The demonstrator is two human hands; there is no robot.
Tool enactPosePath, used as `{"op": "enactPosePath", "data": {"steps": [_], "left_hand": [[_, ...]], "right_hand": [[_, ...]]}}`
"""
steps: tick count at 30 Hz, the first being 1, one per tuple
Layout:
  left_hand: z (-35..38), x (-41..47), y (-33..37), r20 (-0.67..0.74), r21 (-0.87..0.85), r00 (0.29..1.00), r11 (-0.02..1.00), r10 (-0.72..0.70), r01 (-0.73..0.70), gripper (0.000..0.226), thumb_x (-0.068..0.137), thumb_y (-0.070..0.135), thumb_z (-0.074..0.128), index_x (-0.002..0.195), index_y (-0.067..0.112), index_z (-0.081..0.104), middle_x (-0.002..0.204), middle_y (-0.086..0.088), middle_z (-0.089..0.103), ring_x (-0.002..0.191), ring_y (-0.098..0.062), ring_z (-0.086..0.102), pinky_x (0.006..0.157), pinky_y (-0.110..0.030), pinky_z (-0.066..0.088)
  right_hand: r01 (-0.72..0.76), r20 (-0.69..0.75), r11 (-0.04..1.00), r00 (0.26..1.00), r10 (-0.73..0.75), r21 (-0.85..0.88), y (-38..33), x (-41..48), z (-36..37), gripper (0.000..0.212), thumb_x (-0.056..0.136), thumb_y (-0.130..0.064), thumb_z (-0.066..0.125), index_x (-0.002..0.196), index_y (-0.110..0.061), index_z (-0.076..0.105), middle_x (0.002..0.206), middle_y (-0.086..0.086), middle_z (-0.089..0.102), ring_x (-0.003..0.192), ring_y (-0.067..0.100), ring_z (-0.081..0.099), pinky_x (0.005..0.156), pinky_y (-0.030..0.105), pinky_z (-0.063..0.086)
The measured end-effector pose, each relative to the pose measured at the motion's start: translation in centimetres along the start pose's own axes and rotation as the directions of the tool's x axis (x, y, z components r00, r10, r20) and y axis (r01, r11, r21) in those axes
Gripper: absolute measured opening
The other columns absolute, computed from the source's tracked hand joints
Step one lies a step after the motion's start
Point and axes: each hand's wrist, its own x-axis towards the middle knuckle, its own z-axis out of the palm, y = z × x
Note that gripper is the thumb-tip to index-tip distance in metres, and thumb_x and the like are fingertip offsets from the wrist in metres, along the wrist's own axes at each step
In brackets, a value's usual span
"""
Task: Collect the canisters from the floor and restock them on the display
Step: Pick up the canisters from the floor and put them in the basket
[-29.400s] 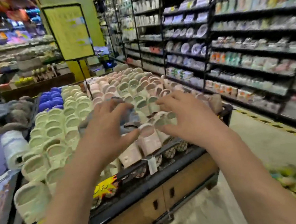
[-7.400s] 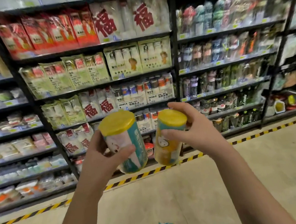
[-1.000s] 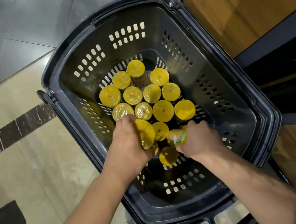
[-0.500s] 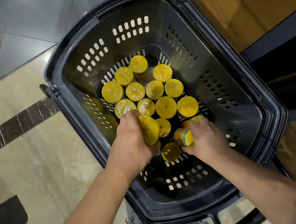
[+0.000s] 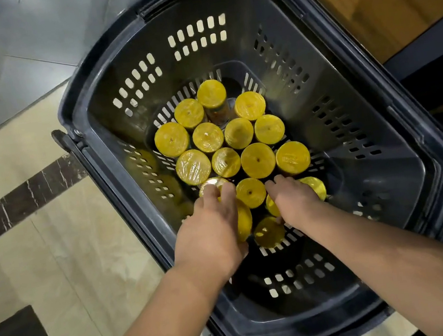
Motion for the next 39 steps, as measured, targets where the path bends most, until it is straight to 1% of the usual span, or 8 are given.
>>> {"op": "enactPosePath", "data": {"steps": [2, 6, 10, 16, 19, 27, 34, 39], "left_hand": [[0.1, -0.1, 0.3, 0.065, 0.073, 0.998, 0.997, 0.018, -0.023, 0.093, 0.078, 0.043, 0.079, 0.140, 0.025, 0.013, 0.142, -0.005, 0.027, 0.124, -0.026, 0.047, 0.075, -0.037, 0.049], [0.4, -0.4, 1.5, 0.120, 0.148, 0.993, 0.988, 0.016, -0.034, 0.094, 0.081, 0.040, 0.077, 0.144, 0.024, 0.010, 0.140, -0.008, 0.025, 0.125, -0.027, 0.041, 0.072, -0.035, 0.048], [1.7, -0.3, 3.3, 0.181, 0.240, 0.982, 0.971, -0.057, 0.012, 0.094, 0.080, 0.032, 0.079, 0.147, 0.018, 0.013, 0.139, -0.011, 0.024, 0.126, -0.033, 0.036, 0.076, -0.035, 0.056], [1.2, -1.4, 4.3, 0.188, 0.252, 0.974, 0.965, -0.123, 0.073, 0.102, 0.077, 0.047, 0.082, 0.148, 0.015, 0.016, 0.144, -0.013, 0.025, 0.131, -0.033, 0.040, 0.102, -0.043, 0.046], [-0.9, -3.0, 4.9, 0.178, 0.188, 0.976, 0.978, -0.129, 0.095, 0.104, 0.074, 0.051, 0.082, 0.148, 0.015, 0.019, 0.149, -0.015, 0.025, 0.131, -0.034, 0.041, 0.104, -0.043, 0.044], [-15.5, -9.3, 9.2, -0.137, 0.042, 0.990, 0.998, 0.041, -0.036, 0.080, 0.079, 0.044, 0.080, 0.145, 0.018, 0.042, 0.141, -0.008, 0.043, 0.128, -0.033, 0.045, 0.102, -0.047, 0.046], [-32.3, -16.5, 15.5, -0.334, 0.163, 0.896, 0.954, 0.294, -0.252, 0.074, 0.070, 0.037, 0.088, 0.135, 0.019, 0.056, 0.136, -0.009, 0.052, 0.125, -0.035, 0.048, 0.105, -0.050, 0.044], [-42.0, -23.0, 21.0, -0.388, 0.275, 0.814, 0.897, 0.433, -0.346, 0.073, 0.077, 0.043, 0.082, 0.140, 0.024, 0.050, 0.143, -0.003, 0.045, 0.134, -0.031, 0.039, 0.108, -0.052, 0.042]], "right_hand": [[0.008, 0.034, 0.999, 0.999, -0.010, 0.036, 0.4, 0.1, 0.0, 0.060, 0.084, -0.012, 0.080, 0.133, -0.012, 0.044, 0.132, 0.011, 0.047, 0.123, 0.033, 0.051, 0.085, 0.039, 0.046], [0.004, -0.060, 0.992, 0.998, 0.004, 0.124, 1.8, -0.8, 0.2, 0.057, 0.084, -0.015, 0.079, 0.131, -0.016, 0.046, 0.130, 0.008, 0.049, 0.120, 0.030, 0.054, 0.075, 0.037, 0.043], [-0.008, -0.133, 0.939, 0.990, 0.056, 0.343, 3.8, -2.6, -1.7, 0.056, 0.090, -0.026, 0.073, 0.139, -0.018, 0.048, 0.138, 0.006, 0.047, 0.124, 0.030, 0.054, 0.094, 0.043, 0.051], [0.074, -0.305, 0.867, 0.948, 0.093, 0.493, 5.4, -8.1, -5.5, 0.048, 0.092, -0.029, 0.070, 0.135, -0.016, 0.053, 0.135, 0.008, 0.050, 0.122, 0.030, 0.053, 0.098, 0.040, 0.047], [0.116, -0.372, 0.859, 0.924, 0.091, 0.499, 5.7, -12.4, -7.6, 0.050, 0.092, -0.032, 0.069, 0.137, -0.020, 0.053, 0.136, 0.004, 0.051, 0.123, 0.028, 0.052, 0.096, 0.041, 0.048], [0.255, -0.562, 0.868, 0.827, 0.033, 0.426, 6.0, -27.5, -14.8, 0.048, 0.095, -0.035, 0.065, 0.140, -0.028, 0.051, 0.137, -0.006, 0.051, 0.127, 0.018, 0.048, 0.100, 0.041, 0.047], [0.200, -0.724, 0.937, 0.686, 0.075, 0.286, 6.2, -42.1, -23.5, 0.052, 0.091, -0.034, 0.066, 0.140, -0.024, 0.051, 0.139, 0.001, 0.051, 0.128, 0.025, 0.047, 0.103, 0.042, 0.043], [0.115, -0.790, 0.956, 0.595, 0.151, 0.270, 7.5, -53.5, -28.3, 0.055, 0.085, -0.037, 0.071, 0.136, -0.023, 0.054, 0.132, 0.004, 0.055, 0.123, 0.029, 0.050, 0.098, 0.045, 0.047]]}}
